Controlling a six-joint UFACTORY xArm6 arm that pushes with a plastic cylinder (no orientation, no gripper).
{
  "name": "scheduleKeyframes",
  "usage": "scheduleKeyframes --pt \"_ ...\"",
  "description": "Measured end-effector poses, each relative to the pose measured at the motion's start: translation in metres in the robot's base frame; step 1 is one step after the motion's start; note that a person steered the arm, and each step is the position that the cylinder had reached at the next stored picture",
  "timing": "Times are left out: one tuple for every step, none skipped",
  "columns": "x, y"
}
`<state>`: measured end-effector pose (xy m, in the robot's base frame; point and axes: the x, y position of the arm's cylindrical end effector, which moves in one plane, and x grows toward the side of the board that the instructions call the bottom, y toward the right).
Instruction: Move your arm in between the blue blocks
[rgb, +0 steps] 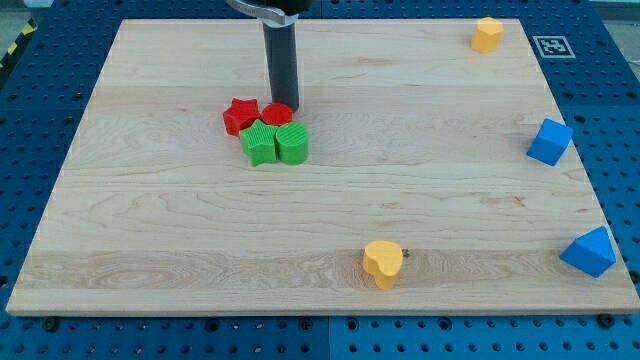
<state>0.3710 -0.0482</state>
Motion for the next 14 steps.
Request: scheduleKeyframes --pt "0.004 0.012" --pt "0.021 0.059" --pt "0.024 0.078" --pt "0.06 0.114" --pt "0.079 0.141" --pt "0.08 0.145" --pt "0.08 0.145" --pt "0.084 0.146" --pt "0.088 0.146" --pt "0.088 0.146" --pt "0.089 0.147" --pt "0.091 0.148" --pt "0.092 0.148" --pt "0.092 0.148"
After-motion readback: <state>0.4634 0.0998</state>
